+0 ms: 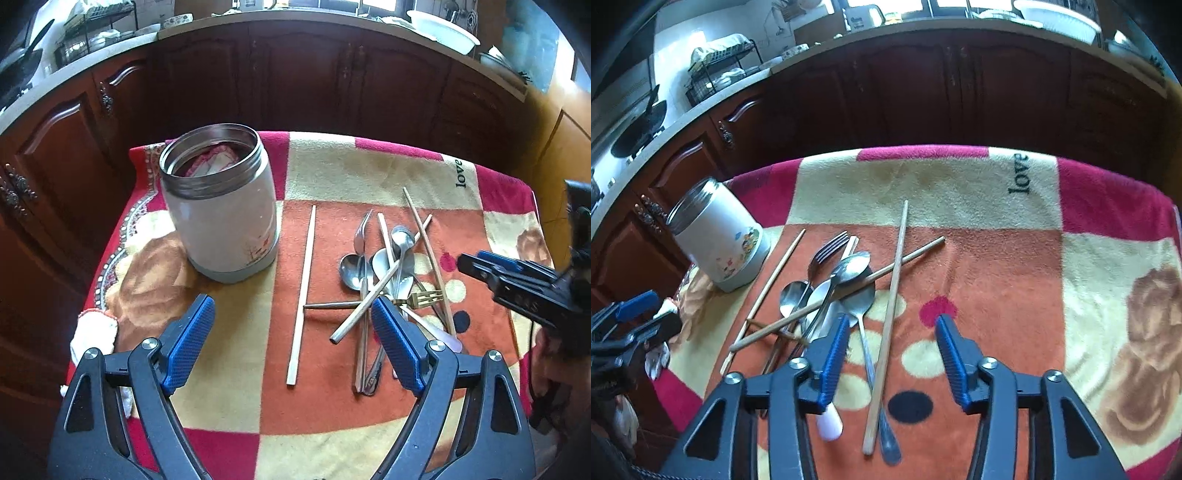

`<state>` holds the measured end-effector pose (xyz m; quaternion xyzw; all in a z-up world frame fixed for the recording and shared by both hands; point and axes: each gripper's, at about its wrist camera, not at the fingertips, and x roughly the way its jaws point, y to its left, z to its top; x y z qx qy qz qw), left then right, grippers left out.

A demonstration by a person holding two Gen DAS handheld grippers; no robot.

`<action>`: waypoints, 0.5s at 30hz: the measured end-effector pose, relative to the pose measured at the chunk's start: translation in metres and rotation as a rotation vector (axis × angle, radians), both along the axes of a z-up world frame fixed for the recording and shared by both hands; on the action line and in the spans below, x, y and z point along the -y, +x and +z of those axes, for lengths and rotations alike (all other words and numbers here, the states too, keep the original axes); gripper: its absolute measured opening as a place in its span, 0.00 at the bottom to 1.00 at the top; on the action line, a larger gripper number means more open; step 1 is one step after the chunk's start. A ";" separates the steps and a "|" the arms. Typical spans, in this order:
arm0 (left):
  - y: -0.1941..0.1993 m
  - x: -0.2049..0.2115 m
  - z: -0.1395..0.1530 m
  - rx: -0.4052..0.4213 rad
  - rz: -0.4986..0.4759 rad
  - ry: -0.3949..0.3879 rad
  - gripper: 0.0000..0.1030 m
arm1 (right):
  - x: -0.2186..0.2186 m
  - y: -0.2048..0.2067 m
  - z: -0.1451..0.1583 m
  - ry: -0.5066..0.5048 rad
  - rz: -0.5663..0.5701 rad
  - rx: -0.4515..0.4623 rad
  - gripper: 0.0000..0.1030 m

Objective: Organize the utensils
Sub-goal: 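Close the right gripper on a wooden chopstick in the pile, then grasp a metal spoon with the left gripper while the right lifts the chopstick upright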

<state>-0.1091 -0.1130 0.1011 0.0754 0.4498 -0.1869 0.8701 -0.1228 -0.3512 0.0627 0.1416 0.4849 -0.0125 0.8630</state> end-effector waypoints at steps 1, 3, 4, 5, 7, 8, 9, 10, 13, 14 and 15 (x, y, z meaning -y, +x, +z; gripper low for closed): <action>0.002 0.002 -0.001 -0.010 -0.003 -0.001 0.85 | 0.002 0.007 -0.004 0.009 0.000 -0.010 0.42; 0.004 0.004 -0.003 -0.015 -0.006 0.002 0.85 | 0.002 0.017 -0.009 0.007 0.007 -0.020 0.40; 0.005 0.005 -0.004 -0.015 -0.009 0.008 0.85 | 0.003 0.021 -0.011 0.003 0.011 -0.027 0.40; 0.006 0.006 -0.004 -0.015 -0.011 0.011 0.85 | 0.003 0.027 -0.014 -0.002 0.013 -0.036 0.38; 0.007 0.006 -0.004 -0.017 -0.011 0.011 0.85 | 0.005 0.038 -0.020 0.004 0.013 -0.054 0.34; 0.009 0.006 -0.004 -0.022 -0.011 0.008 0.85 | 0.007 0.043 -0.024 0.016 0.016 -0.064 0.28; 0.010 0.006 -0.005 -0.026 -0.010 0.007 0.85 | 0.008 0.048 -0.028 0.027 0.018 -0.078 0.25; 0.011 0.007 -0.005 -0.029 -0.011 0.006 0.85 | 0.009 0.052 -0.034 0.037 0.020 -0.096 0.21; 0.014 0.013 -0.006 -0.044 -0.030 0.002 0.85 | 0.014 0.054 -0.044 0.075 0.022 -0.117 0.08; 0.015 0.016 -0.007 -0.049 -0.039 0.002 0.85 | 0.016 0.050 -0.044 0.089 0.025 -0.106 0.07; 0.015 0.022 -0.008 -0.055 -0.052 0.001 0.85 | 0.017 0.048 -0.043 0.091 0.027 -0.098 0.07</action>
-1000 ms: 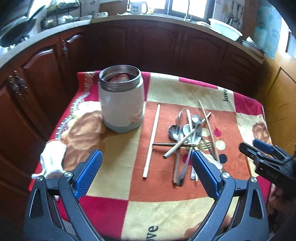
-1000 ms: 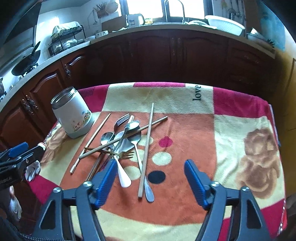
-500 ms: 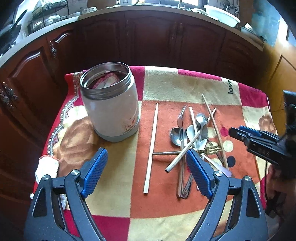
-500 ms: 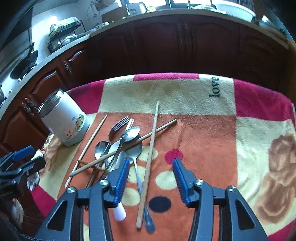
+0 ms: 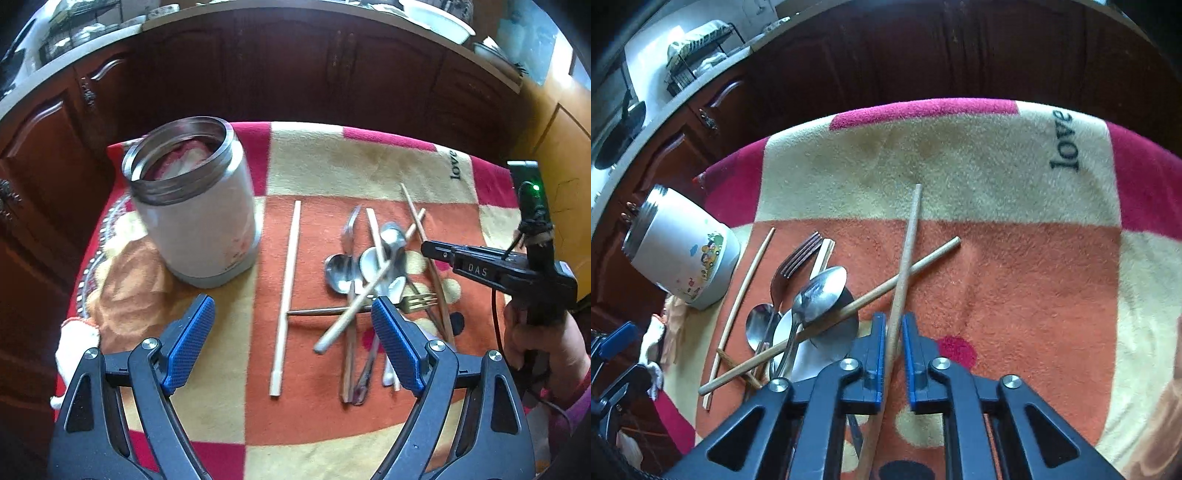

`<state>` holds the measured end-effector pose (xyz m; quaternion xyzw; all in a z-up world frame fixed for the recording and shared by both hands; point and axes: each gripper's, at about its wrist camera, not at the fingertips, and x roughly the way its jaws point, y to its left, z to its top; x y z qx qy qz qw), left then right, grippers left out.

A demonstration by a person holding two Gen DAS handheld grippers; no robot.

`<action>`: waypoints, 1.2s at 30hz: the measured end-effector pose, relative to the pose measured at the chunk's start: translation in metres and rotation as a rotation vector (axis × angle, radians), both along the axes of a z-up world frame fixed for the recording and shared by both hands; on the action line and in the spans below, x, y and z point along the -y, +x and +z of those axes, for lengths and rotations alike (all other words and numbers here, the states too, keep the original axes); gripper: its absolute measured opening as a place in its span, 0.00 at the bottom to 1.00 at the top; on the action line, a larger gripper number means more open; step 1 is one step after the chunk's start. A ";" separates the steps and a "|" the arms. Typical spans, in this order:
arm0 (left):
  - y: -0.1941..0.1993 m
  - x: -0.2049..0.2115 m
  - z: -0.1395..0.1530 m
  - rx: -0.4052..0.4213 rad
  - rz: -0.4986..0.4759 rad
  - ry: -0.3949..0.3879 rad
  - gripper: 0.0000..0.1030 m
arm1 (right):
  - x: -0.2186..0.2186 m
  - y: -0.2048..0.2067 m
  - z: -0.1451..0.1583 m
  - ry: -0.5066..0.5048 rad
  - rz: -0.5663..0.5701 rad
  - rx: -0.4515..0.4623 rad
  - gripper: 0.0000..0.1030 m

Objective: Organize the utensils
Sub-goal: 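Grasp a metal spoon with the left gripper while the right lifts the chopstick upright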

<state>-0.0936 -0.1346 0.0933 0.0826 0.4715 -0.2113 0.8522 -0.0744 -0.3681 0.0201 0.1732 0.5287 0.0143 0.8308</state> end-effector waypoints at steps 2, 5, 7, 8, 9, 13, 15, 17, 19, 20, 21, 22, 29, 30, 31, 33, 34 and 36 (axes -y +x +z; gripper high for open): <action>0.002 0.012 -0.002 -0.007 -0.024 0.003 0.85 | 0.004 -0.011 0.006 0.001 -0.001 0.027 0.06; 0.007 0.034 -0.007 -0.010 -0.064 0.009 0.85 | 0.011 -0.024 0.010 -0.004 -0.012 0.044 0.06; 0.012 0.049 -0.011 -0.016 -0.087 0.015 0.84 | 0.016 -0.031 0.011 0.006 -0.022 0.048 0.06; 0.016 0.057 -0.014 -0.025 -0.098 0.023 0.79 | 0.019 -0.035 0.011 0.013 -0.030 0.049 0.06; 0.018 0.064 -0.017 -0.034 -0.107 0.029 0.75 | 0.022 -0.038 0.012 0.017 -0.035 0.047 0.06; 0.032 0.092 -0.028 -0.055 -0.144 0.062 0.72 | 0.025 -0.044 0.008 0.025 -0.043 0.034 0.06; 0.038 0.103 -0.033 -0.067 -0.151 0.081 0.64 | 0.026 -0.044 0.006 0.033 -0.040 0.031 0.06; 0.041 0.108 -0.036 -0.073 -0.162 0.089 0.63 | 0.026 -0.044 0.004 0.037 -0.038 0.029 0.06; 0.044 0.115 -0.041 -0.075 -0.178 0.112 0.63 | 0.026 -0.043 0.002 0.042 -0.037 0.019 0.06; 0.045 0.118 -0.043 -0.076 -0.184 0.125 0.62 | 0.027 -0.042 0.001 0.045 -0.039 0.012 0.06; 0.045 0.121 -0.045 -0.079 -0.190 0.131 0.57 | 0.027 -0.041 0.000 0.046 -0.038 0.006 0.06; 0.046 0.123 -0.047 -0.087 -0.198 0.136 0.55 | 0.027 -0.040 -0.002 0.045 -0.038 -0.006 0.06; 0.056 0.127 -0.057 -0.161 -0.220 0.081 0.25 | 0.027 -0.026 -0.006 0.037 -0.027 -0.047 0.11; 0.057 0.125 -0.057 -0.174 -0.222 0.061 0.25 | 0.026 -0.024 -0.006 0.033 -0.024 -0.047 0.11; 0.058 0.123 -0.057 -0.190 -0.224 0.035 0.25 | 0.025 -0.022 -0.006 0.026 -0.018 -0.047 0.11; 0.059 0.117 -0.055 -0.208 -0.226 -0.010 0.25 | 0.022 -0.019 -0.006 0.004 0.000 -0.033 0.11; 0.058 0.112 -0.052 -0.212 -0.222 -0.025 0.25 | 0.021 -0.021 -0.005 -0.004 0.007 -0.018 0.11; 0.057 0.100 -0.043 -0.202 -0.210 -0.061 0.24 | 0.022 -0.026 -0.001 0.001 0.008 0.011 0.06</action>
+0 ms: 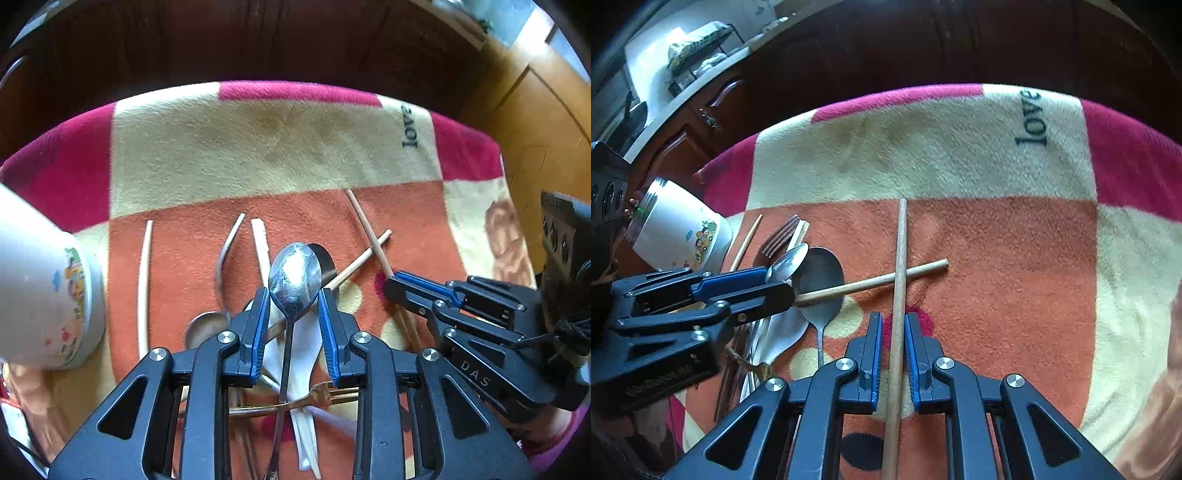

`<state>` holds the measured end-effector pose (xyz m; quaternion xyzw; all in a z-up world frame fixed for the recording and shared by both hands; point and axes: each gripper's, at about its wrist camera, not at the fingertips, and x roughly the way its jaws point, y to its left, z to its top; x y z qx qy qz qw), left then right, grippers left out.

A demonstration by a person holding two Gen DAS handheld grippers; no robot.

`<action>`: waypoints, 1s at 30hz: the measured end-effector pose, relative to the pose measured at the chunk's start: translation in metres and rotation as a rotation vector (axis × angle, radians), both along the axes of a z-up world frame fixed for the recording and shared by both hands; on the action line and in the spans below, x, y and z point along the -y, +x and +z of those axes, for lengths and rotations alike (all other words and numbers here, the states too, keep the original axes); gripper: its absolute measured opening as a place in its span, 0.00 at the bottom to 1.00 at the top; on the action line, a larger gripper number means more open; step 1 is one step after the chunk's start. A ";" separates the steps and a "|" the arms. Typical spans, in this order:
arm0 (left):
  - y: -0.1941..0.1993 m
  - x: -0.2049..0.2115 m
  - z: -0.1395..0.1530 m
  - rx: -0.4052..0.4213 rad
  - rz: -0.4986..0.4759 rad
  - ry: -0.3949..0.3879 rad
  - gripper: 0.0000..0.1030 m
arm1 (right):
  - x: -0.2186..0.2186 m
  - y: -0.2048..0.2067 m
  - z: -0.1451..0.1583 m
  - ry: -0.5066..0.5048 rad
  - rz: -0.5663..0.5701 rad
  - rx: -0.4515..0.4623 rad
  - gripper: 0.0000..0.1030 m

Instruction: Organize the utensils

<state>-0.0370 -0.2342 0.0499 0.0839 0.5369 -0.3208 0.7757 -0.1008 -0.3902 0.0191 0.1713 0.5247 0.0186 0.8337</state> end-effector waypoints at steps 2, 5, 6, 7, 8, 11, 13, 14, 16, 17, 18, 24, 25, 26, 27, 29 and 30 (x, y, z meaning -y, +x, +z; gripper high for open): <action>-0.003 -0.007 0.008 0.003 0.010 -0.027 0.24 | 0.002 -0.006 0.004 0.014 -0.008 0.022 0.06; -0.015 -0.014 0.019 0.010 0.009 -0.059 0.24 | 0.002 -0.015 0.014 0.008 -0.004 0.050 0.06; -0.019 -0.018 0.025 0.017 0.009 -0.072 0.24 | 0.002 -0.018 0.018 0.006 -0.003 0.059 0.06; -0.021 -0.018 0.026 0.023 0.009 -0.078 0.24 | 0.002 -0.022 0.023 0.010 -0.004 0.071 0.06; -0.025 -0.023 0.034 0.031 0.010 -0.093 0.24 | 0.003 -0.025 0.028 0.016 -0.007 0.084 0.06; -0.033 -0.037 0.051 0.044 0.017 -0.134 0.24 | 0.002 -0.035 0.047 0.032 -0.011 0.128 0.06; -0.039 -0.048 0.063 0.049 0.027 -0.160 0.24 | 0.001 -0.042 0.062 0.031 -0.006 0.160 0.06; -0.042 -0.051 0.067 0.050 0.029 -0.170 0.24 | -0.001 -0.046 0.070 0.028 -0.002 0.180 0.05; -0.047 -0.061 0.076 0.056 0.035 -0.194 0.24 | -0.004 -0.052 0.083 0.017 0.006 0.209 0.05; -0.051 -0.066 0.081 0.062 0.039 -0.206 0.24 | -0.006 -0.054 0.088 0.013 0.008 0.220 0.05; -0.053 -0.069 0.085 0.069 0.041 -0.213 0.24 | -0.008 -0.057 0.095 0.010 0.013 0.236 0.05; -0.064 -0.090 0.109 0.108 0.063 -0.244 0.24 | -0.017 -0.063 0.124 -0.012 0.034 0.296 0.05; -0.064 -0.093 0.112 0.115 0.066 -0.247 0.24 | -0.020 -0.063 0.128 -0.016 0.037 0.304 0.05; -0.066 -0.095 0.115 0.121 0.070 -0.250 0.23 | -0.022 -0.063 0.133 -0.018 0.041 0.316 0.05; -0.067 -0.098 0.118 0.125 0.073 -0.254 0.22 | -0.024 -0.063 0.137 -0.020 0.045 0.323 0.05; -0.068 -0.104 0.126 0.135 0.076 -0.275 0.02 | -0.029 -0.062 0.148 -0.032 0.058 0.344 0.05; -0.068 -0.107 0.131 0.134 0.077 -0.296 0.02 | -0.030 -0.062 0.153 -0.036 0.063 0.353 0.05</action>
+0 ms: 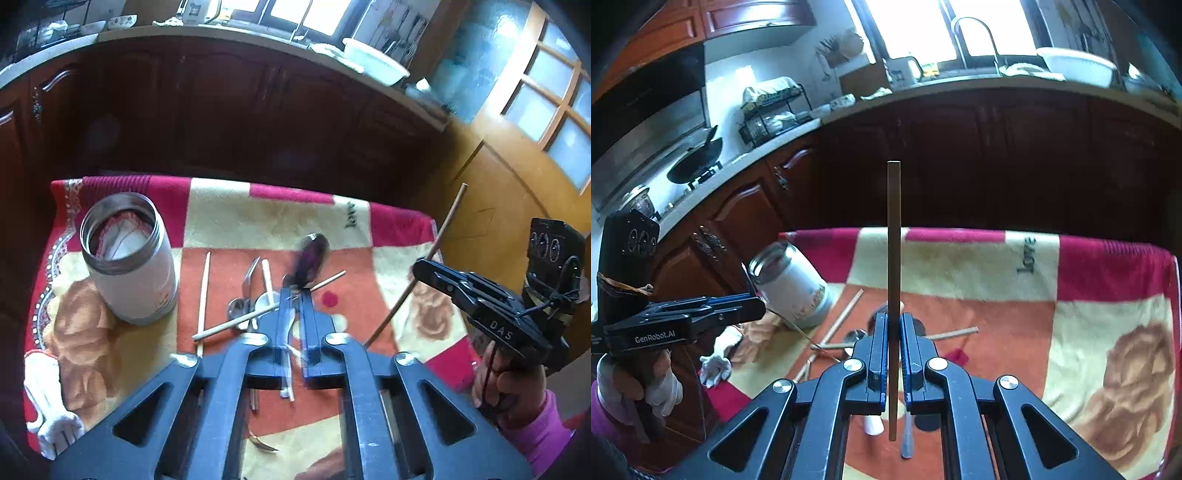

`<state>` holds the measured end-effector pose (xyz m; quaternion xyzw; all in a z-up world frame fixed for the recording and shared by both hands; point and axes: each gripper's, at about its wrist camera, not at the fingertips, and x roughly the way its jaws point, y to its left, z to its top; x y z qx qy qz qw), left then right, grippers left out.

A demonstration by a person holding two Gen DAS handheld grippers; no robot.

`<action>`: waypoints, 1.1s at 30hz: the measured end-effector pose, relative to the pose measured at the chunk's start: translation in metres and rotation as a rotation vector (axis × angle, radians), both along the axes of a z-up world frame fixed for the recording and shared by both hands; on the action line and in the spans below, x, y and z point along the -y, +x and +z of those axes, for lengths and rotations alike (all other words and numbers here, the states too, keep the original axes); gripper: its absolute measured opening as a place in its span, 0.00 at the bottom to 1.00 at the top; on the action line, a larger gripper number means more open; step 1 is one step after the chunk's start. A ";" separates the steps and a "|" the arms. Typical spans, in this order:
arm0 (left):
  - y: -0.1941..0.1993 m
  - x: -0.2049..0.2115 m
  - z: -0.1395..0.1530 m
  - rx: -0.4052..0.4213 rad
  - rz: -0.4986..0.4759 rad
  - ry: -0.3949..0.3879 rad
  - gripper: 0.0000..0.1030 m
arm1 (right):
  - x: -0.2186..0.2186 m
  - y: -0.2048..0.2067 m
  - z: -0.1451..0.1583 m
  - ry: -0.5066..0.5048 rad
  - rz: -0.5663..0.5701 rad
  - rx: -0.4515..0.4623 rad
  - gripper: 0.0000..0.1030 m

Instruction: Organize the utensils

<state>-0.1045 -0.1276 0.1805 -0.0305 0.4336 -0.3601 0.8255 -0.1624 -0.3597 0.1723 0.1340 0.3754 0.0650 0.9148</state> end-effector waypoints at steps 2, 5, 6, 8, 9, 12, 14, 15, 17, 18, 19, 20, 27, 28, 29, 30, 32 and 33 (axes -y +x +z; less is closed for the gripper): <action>0.002 -0.002 0.006 0.007 0.008 -0.002 0.02 | -0.005 0.003 0.013 -0.013 0.014 0.025 0.05; 0.005 -0.005 0.006 0.007 0.020 0.000 0.02 | -0.008 0.007 0.023 -0.031 0.018 0.043 0.05; 0.006 -0.005 0.005 0.000 0.024 0.002 0.02 | -0.008 0.007 0.024 -0.029 0.017 0.046 0.05; 0.008 -0.004 -0.002 -0.015 0.033 0.013 0.02 | -0.008 0.006 0.023 -0.033 0.012 0.047 0.05; 0.008 -0.002 -0.006 -0.019 0.031 0.018 0.02 | -0.007 0.006 0.022 -0.033 0.010 0.044 0.05; 0.004 0.010 -0.015 -0.029 0.012 0.043 0.02 | 0.001 0.004 0.011 -0.033 -0.003 0.020 0.05; 0.002 0.023 -0.022 -0.035 -0.012 0.058 0.07 | 0.011 0.000 0.004 -0.024 -0.023 0.002 0.05; 0.001 0.028 -0.024 -0.038 -0.024 0.061 0.14 | 0.017 -0.003 0.001 -0.020 -0.036 -0.005 0.05; 0.002 0.045 -0.032 -0.048 -0.055 0.076 0.30 | 0.029 -0.008 -0.004 -0.018 -0.058 -0.017 0.05; 0.002 0.053 -0.035 -0.050 -0.069 0.082 0.37 | 0.034 -0.011 -0.007 -0.016 -0.069 -0.024 0.05; 0.004 0.065 -0.041 -0.049 -0.092 0.090 0.39 | 0.042 -0.015 -0.012 -0.010 -0.085 -0.035 0.05; 0.005 0.075 -0.046 -0.049 -0.104 0.101 0.40 | 0.046 -0.017 -0.014 -0.006 -0.094 -0.041 0.05; 0.025 0.154 -0.089 -0.098 -0.195 0.207 0.41 | 0.076 -0.034 -0.040 0.051 -0.159 -0.087 0.05; 0.027 0.161 -0.094 -0.097 -0.205 0.222 0.41 | 0.080 -0.035 -0.041 0.060 -0.165 -0.084 0.06; 0.030 0.173 -0.100 -0.091 -0.216 0.246 0.41 | 0.084 -0.036 -0.043 0.071 -0.171 -0.084 0.06; 0.033 0.185 -0.108 -0.082 -0.231 0.278 0.41 | 0.089 -0.037 -0.044 0.085 -0.176 -0.085 0.06; 0.041 0.202 -0.119 -0.071 -0.249 0.331 0.41 | 0.093 -0.038 -0.045 0.102 -0.183 -0.088 0.06; 0.045 0.212 -0.127 -0.076 -0.257 0.361 0.41 | 0.095 -0.038 -0.045 0.108 -0.182 -0.087 0.06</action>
